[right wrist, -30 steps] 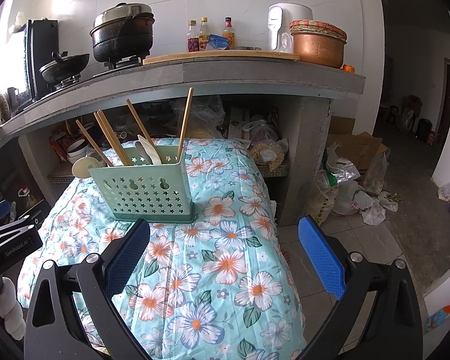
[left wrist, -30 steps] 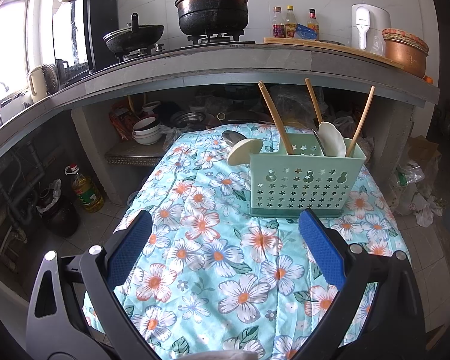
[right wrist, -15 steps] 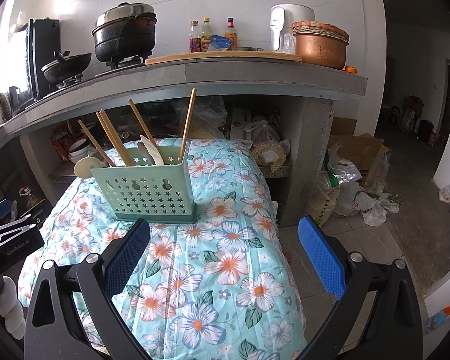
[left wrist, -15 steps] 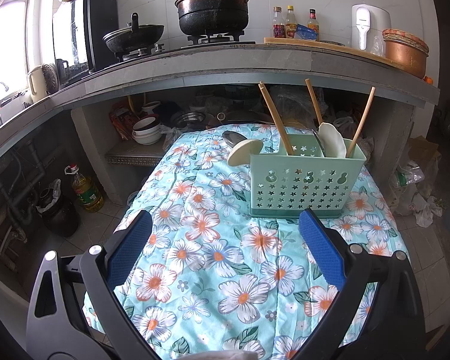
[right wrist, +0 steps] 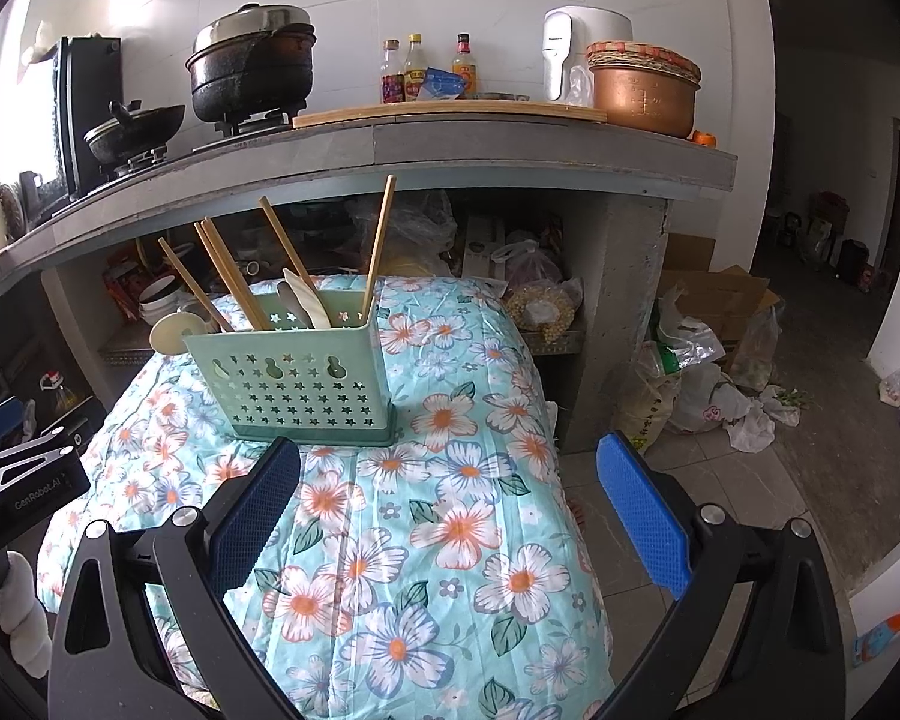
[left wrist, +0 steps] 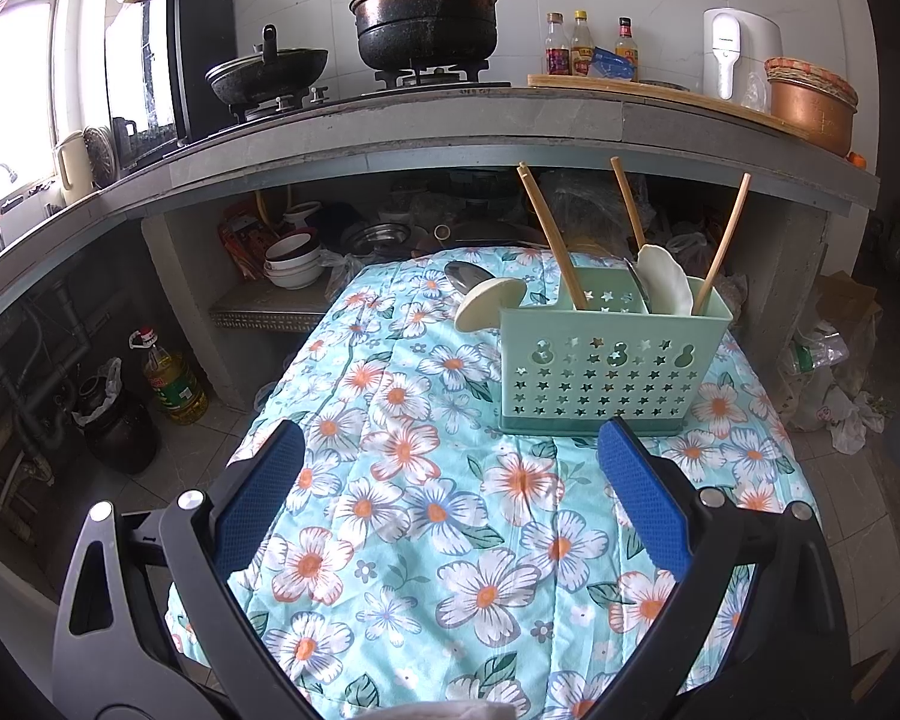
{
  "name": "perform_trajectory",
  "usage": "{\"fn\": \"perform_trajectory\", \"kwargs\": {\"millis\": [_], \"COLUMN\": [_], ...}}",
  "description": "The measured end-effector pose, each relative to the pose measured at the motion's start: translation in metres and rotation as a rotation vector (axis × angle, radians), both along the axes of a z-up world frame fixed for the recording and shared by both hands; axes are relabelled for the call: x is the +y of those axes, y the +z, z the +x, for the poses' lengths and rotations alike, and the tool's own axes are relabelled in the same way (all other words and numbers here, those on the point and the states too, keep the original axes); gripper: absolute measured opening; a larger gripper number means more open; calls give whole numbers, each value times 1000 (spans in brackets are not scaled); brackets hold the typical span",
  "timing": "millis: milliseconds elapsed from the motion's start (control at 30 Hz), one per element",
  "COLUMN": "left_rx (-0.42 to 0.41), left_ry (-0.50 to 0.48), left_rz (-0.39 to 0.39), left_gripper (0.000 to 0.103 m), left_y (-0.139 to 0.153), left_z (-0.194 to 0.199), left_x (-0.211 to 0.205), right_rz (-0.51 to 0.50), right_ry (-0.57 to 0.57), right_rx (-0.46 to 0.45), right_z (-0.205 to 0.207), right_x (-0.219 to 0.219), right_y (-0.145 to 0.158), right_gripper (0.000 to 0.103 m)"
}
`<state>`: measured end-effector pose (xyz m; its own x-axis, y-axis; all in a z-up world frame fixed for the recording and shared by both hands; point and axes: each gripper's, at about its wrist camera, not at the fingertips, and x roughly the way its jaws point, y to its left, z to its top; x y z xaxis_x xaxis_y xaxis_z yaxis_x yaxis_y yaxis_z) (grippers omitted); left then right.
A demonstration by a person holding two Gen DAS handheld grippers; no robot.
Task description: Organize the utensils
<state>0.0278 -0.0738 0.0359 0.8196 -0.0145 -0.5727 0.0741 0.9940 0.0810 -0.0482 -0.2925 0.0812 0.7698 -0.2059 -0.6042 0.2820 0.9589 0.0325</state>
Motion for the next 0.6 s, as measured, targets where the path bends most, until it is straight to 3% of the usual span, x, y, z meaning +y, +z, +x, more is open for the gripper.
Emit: {"fn": "perform_trajectory", "kwargs": {"millis": [600], "left_rx": [1], "left_ry": [1], "left_rz": [0], "left_gripper": [95], "left_y": [-1], "left_z": [0], "left_x": [1], "right_rz": [0], "right_ry": [1], "right_rx": [1], "right_z": [1], "right_x": [1], "right_y": [0], "right_gripper": [97]}}
